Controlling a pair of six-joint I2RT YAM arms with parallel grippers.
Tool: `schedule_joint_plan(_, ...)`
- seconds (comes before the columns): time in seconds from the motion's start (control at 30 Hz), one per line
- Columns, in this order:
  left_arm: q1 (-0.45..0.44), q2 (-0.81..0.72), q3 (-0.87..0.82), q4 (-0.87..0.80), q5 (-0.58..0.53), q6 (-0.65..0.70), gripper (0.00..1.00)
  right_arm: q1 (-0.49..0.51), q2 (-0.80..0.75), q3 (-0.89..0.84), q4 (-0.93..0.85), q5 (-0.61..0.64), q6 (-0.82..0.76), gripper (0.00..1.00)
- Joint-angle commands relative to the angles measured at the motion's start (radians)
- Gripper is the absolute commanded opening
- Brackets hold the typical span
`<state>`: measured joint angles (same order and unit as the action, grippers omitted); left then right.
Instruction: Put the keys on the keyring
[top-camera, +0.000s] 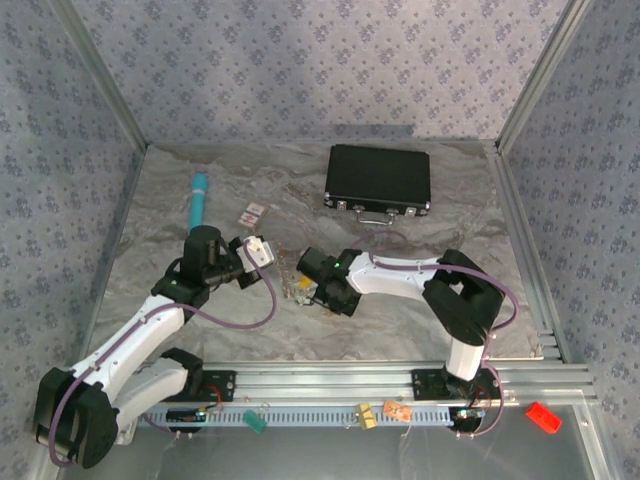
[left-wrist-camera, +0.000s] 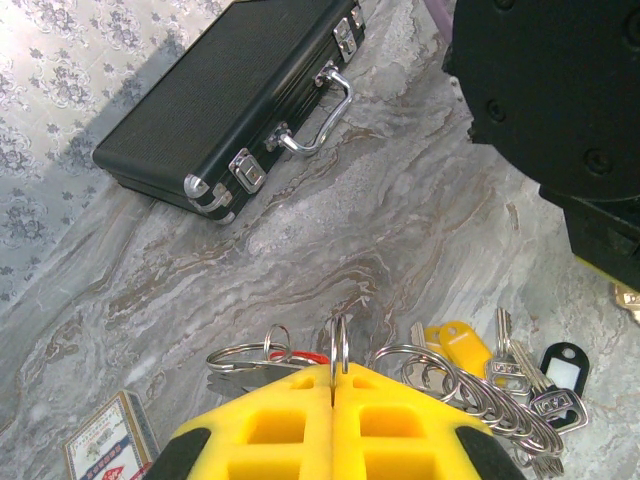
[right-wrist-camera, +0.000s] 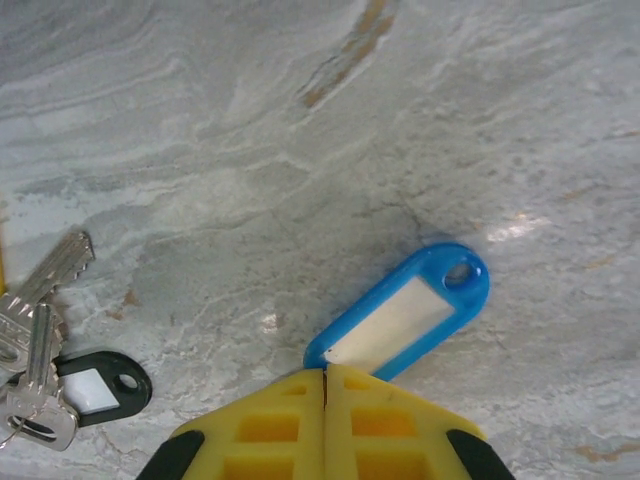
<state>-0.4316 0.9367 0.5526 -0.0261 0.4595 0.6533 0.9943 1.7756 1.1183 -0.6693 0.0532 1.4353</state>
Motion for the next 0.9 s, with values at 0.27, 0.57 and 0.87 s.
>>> schedule_joint_plan(0.27, 0.007, -0.017, 0.001, 0.012, 0.034, -0.008, 0.0, -0.014, -0.108, -0.027, -0.067, 0.01, -0.36, 0.0)
schedule_joint_plan(0.57, -0.024, 0.001, 0.001, 0.0, 0.041, -0.007, 0.0, -0.1, -0.217, -0.113, -0.124, -0.009, -0.893, 0.0)
schedule_joint_plan(0.87, -0.031, 0.011, 0.001, 0.001, 0.041, -0.004, 0.0, -0.13, -0.145, -0.085, -0.16, 0.011, -1.08, 0.0)
